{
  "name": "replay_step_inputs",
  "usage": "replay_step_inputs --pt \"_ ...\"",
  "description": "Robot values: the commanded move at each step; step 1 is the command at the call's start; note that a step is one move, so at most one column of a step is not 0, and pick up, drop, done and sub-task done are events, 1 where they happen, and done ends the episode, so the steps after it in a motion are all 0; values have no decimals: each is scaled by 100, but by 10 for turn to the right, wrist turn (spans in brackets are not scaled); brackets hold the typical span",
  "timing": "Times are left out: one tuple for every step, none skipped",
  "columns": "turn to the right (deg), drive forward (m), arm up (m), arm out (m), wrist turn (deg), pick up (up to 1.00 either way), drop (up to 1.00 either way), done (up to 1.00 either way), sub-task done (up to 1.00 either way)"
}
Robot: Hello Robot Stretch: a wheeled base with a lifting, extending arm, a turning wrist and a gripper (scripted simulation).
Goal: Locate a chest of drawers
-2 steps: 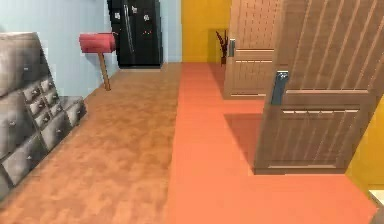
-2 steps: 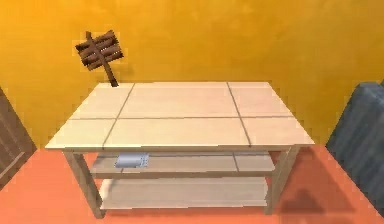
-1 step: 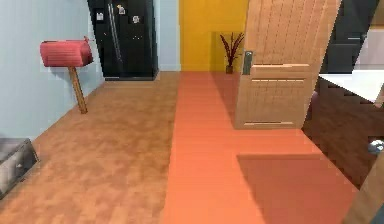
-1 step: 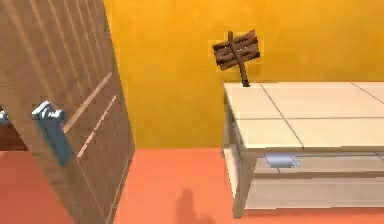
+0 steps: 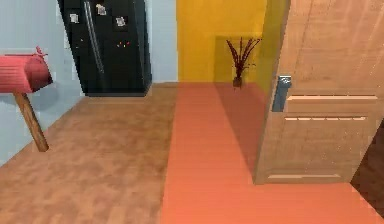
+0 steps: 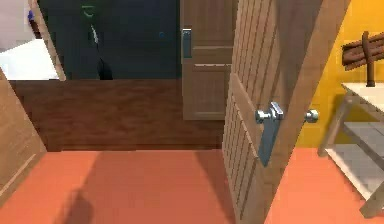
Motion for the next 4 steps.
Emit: replay_step_inputs --pt "450 0 0 0 0 0 0 0 0" --pt "0 45 0 0 0 0 0 0 0" --pt "240 0 0 0 0 0 0 0 0" --pt "0 100 0 0 0 0 0 0 0"
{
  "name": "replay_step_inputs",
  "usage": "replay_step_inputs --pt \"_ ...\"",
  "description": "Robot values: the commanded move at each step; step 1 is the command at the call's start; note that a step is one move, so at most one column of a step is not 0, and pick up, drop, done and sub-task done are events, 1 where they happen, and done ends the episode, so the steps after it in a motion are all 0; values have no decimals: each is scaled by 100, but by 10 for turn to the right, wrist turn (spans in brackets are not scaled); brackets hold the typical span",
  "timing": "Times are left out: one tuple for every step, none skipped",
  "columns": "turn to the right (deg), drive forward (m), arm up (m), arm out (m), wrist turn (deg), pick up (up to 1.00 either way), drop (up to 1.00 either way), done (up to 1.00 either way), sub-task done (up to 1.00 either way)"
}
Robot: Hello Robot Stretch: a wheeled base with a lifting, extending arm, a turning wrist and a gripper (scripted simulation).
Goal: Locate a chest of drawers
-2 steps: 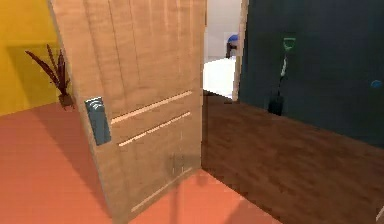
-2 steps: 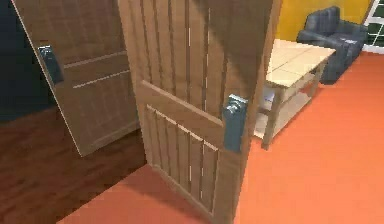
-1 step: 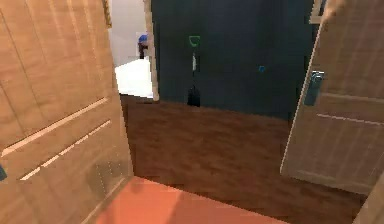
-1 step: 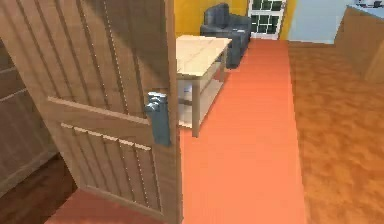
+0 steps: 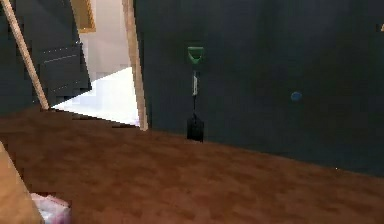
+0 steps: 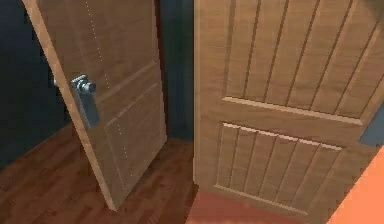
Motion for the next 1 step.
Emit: replay_step_inputs --pt "30 0 0 0 0 0 0 0 0"
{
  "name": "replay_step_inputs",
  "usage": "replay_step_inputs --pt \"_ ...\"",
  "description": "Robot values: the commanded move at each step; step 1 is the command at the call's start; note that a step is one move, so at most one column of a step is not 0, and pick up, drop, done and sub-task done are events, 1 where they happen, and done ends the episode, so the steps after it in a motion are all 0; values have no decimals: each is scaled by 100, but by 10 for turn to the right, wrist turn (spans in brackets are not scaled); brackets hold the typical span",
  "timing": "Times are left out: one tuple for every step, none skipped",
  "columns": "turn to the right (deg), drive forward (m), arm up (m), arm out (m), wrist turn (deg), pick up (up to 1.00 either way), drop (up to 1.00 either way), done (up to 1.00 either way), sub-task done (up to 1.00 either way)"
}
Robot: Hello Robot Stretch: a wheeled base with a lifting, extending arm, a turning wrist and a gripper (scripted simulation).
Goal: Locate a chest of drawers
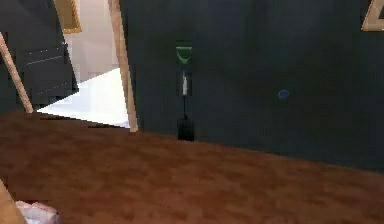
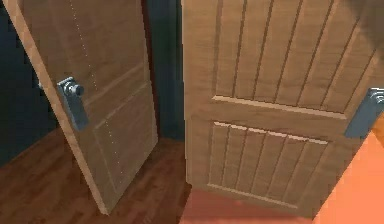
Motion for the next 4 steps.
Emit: replay_step_inputs --pt "0 60 0 0 0 0 0 0 0" --pt "-240 0 0 0 0 0 0 0 0" --pt "0 40 0 0 0 0 0 0 0" --pt "-450 0 0 0 0 0 0 0 0"
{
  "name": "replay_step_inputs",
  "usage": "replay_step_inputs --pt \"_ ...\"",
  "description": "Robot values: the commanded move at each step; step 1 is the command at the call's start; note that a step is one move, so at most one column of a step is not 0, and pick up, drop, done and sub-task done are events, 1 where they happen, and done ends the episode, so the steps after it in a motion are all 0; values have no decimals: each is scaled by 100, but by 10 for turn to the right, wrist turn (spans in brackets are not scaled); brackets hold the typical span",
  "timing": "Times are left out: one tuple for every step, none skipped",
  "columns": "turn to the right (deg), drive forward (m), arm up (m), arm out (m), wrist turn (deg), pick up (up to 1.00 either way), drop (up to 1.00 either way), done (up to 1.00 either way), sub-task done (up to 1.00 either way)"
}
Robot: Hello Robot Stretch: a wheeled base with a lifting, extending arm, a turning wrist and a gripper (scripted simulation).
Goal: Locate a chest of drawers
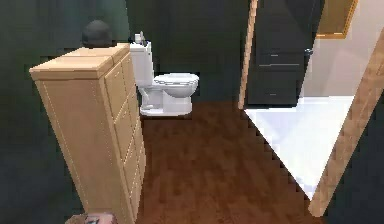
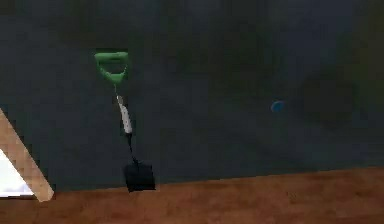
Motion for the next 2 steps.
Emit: replay_step_inputs --pt "-240 0 0 0 0 0 0 0 0" --pt "0 0 0 0 0 0 0 100 0"
